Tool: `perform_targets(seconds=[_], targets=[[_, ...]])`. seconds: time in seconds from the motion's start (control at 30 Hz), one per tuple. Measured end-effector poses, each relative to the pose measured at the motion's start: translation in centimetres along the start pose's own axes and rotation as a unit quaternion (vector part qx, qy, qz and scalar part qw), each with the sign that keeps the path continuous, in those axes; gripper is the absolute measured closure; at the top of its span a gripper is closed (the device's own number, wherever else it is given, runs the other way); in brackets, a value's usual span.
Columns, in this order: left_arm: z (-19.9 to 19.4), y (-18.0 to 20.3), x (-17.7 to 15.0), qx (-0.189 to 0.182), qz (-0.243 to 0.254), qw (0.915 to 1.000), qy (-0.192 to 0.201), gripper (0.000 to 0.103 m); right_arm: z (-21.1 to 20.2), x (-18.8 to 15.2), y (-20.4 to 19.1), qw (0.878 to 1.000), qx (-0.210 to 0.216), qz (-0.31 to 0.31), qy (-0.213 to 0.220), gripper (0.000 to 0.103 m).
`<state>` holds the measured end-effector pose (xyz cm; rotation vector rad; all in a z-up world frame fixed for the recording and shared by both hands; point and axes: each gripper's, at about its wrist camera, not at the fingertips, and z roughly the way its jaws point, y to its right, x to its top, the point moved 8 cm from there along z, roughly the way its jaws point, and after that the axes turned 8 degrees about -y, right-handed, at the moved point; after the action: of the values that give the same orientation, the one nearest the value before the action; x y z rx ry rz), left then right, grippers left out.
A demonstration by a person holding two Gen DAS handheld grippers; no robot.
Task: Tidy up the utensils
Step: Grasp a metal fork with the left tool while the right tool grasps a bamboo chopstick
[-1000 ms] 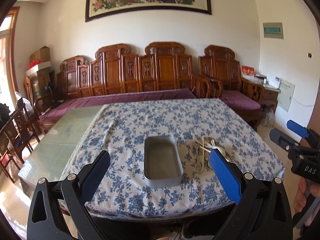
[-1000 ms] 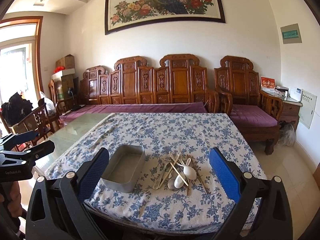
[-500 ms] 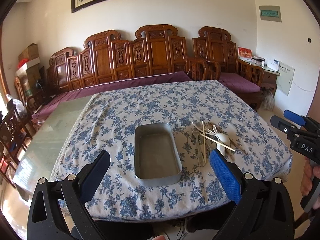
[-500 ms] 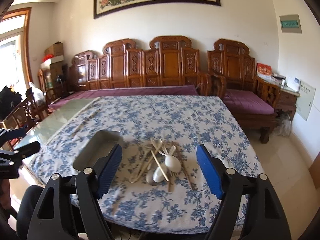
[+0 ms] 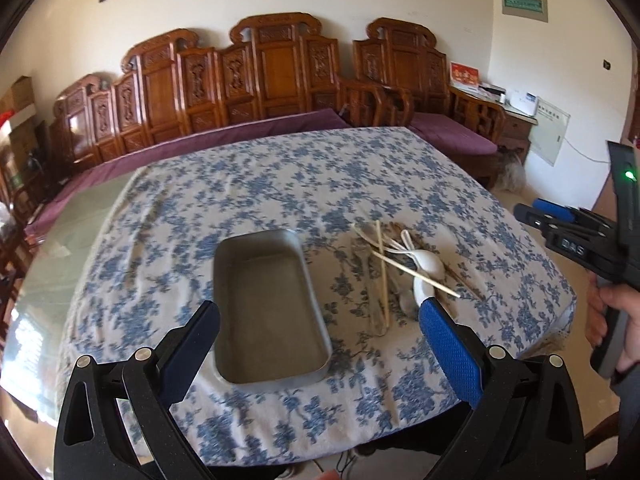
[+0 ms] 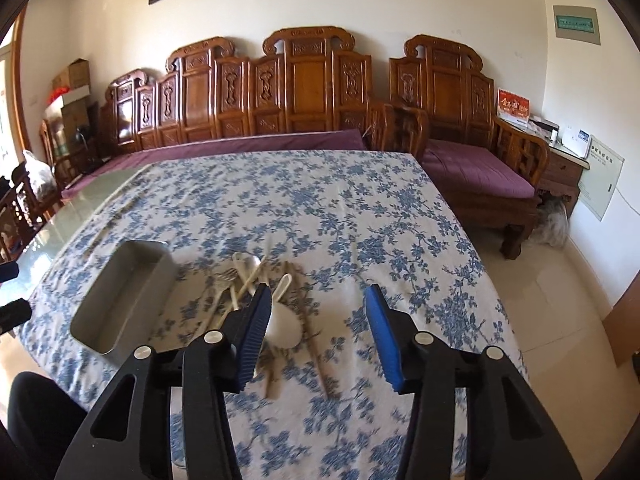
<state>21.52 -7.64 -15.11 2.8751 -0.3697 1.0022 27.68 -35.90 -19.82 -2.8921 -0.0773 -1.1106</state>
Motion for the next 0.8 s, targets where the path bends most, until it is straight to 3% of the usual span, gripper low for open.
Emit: perform_targets(seconds=[0.2, 0.37, 0.6, 0.8], targets=[[2.9, 1.2, 1.0, -0.016, 0.007, 0.9997, -0.019, 0.007, 4.0, 0.0, -1.2, 0.998, 0.028, -0.039, -0.044, 0.059], [5.5, 1.7, 1.0, -0.013, 0.011, 0.9991, -0.038, 0.007, 6.9, -2.6, -3.9, 0.990, 0.081, -0.070, -0.087, 0.063], [9.0, 2.6, 0.0, -0.034, 0.010, 0.9965, -0.076, 0.023, 9.8, -5.9, -6.4, 0.980, 0.129, -0.078, -0.129, 0.067], [10.6, 3.2, -0.9, -0.042, 0.011, 0.9946, -0.094, 0.034, 11.4, -4.3, -8.6, 0.978, 0.139, -0.100, -0.122, 0.071]])
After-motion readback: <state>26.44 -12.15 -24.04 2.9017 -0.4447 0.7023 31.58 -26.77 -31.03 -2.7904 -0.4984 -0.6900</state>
